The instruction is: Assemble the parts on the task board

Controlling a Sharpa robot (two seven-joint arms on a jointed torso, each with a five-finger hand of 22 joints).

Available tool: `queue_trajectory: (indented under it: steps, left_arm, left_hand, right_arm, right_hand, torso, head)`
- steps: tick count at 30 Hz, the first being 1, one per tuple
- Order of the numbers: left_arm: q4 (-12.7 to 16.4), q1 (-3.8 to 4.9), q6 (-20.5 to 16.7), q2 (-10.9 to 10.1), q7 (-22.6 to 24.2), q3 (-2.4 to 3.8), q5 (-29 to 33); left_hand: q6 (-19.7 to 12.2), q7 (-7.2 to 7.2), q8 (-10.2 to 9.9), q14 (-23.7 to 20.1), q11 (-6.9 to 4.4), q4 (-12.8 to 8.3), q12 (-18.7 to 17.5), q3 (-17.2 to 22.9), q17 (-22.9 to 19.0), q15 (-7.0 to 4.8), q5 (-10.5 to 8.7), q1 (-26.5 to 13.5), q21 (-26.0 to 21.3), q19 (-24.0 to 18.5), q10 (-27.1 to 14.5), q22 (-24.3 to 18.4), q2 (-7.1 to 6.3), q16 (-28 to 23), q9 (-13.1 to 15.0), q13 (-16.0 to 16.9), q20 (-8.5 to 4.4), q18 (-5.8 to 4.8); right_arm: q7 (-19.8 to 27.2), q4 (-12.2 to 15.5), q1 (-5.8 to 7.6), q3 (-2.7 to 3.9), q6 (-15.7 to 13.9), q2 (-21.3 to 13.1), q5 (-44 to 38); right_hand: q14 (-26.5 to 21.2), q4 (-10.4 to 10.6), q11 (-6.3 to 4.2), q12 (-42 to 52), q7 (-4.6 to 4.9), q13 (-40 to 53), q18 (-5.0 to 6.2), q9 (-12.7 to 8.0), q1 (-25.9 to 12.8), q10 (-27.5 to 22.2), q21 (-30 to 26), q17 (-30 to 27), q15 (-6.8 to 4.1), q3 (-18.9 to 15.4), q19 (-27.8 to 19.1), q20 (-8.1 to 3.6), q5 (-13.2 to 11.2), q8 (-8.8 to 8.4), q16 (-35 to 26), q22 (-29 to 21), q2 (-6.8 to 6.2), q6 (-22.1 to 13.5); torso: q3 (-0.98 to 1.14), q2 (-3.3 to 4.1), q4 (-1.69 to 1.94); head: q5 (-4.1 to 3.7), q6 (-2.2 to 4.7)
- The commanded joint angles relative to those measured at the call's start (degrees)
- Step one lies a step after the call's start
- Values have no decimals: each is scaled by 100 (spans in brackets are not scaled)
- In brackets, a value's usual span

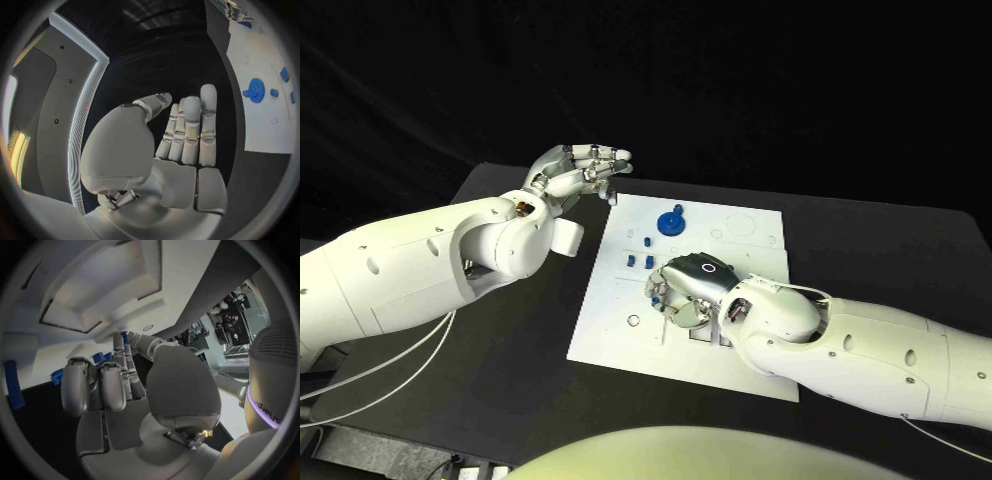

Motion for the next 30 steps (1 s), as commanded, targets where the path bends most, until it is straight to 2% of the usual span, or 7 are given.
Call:
queue_trajectory:
  steps: [1,10,18,22,24,27,30]
  left_arm:
    - [7,2,87,11,10,4,16]
    - [-2,2,90,5,-6,4,16]
    - [-18,2,98,-12,-23,3,15]
    - [-17,2,109,-27,-29,2,15]
    - [-18,2,114,-30,-31,1,15]
    - [-22,2,121,-31,-30,-1,15]
    - [-24,2,126,-31,-31,-3,15]
  left_hand:
    - [-45,2,27,-46,9,-20,35,-5,-9,-5,24,37,-25,25,-35,-9,10,-36,-7,9,-4,35]
    - [-48,3,30,-49,10,-21,44,-6,-12,-2,24,37,-30,26,-44,-13,17,-36,-7,11,-2,35]
    - [-48,3,30,-49,10,-21,44,-6,-12,-2,24,37,-30,26,-44,-13,17,-36,-7,11,-2,35]
    - [-48,3,30,-49,10,-21,44,-6,-12,-2,24,37,-30,26,-44,-13,17,-36,-7,11,-2,35]
    - [-50,4,31,-50,11,-22,49,-8,-14,-1,23,36,-32,26,-49,-14,18,-36,-7,12,-1,35]
    - [-50,4,31,-50,11,-22,49,-8,-14,-1,23,36,-32,26,-49,-14,18,-36,-7,12,-1,35]
    - [-50,4,31,-50,11,-22,49,-8,-14,-1,23,36,-32,26,-49,-14,18,-36,-7,12,-1,35]
  right_arm:
    - [43,0,-13,-13,16,-21,36]
    - [-76,125,-8,-8,-382,-241,11]
    - [-120,476,117,67,-500,-687,145]
    - [-192,610,340,106,-201,-1015,383]
    - [-228,623,456,117,28,-1147,462]
    - [-227,614,586,126,297,-1303,530]
    - [-192,574,677,132,554,-1437,576]
  right_hand:
    - [189,14,28,-88,-2,-57,-14,-35,-99,-151,-121,-71,67,-70,-37,57,69,-99,-67,788,-54,-140]
    - [145,15,48,-143,-11,-104,27,-57,-121,-312,-302,-200,84,-140,-113,89,80,-197,-141,705,-113,-237]
    - [139,9,47,-113,-3,-105,17,-40,-97,-293,-259,-235,82,-140,-87,93,107,-171,-158,726,-86,-158]
    - [140,21,52,-108,0,-110,23,-36,-124,-304,-289,-238,86,-171,-98,96,104,-170,-158,713,-114,-137]
    - [123,101,50,-162,-25,-154,59,-52,-272,-492,-464,-293,98,-351,-175,104,185,-237,-189,633,-231,-207]
    - [111,148,45,-155,-50,-186,89,-62,-305,-666,-628,-330,88,-597,-245,101,259,-303,-209,560,-274,-284]
    - [89,230,87,-113,-143,-266,130,-62,-192,-968,-876,-425,118,-1214,-331,123,298,-379,-255,446,-184,-337]
  torso:
    - [-1,0,0]
    - [3,-5,0]
    - [8,1,-9]
    - [3,-1,-19]
    - [-2,-6,-24]
    - [-2,-9,-26]
    - [-5,-9,-29]
  head:
    - [-5,7]
    - [-24,39]
    - [-91,101]
    - [-135,128]
    - [-164,143]
    - [-190,160]
    - [-212,180]
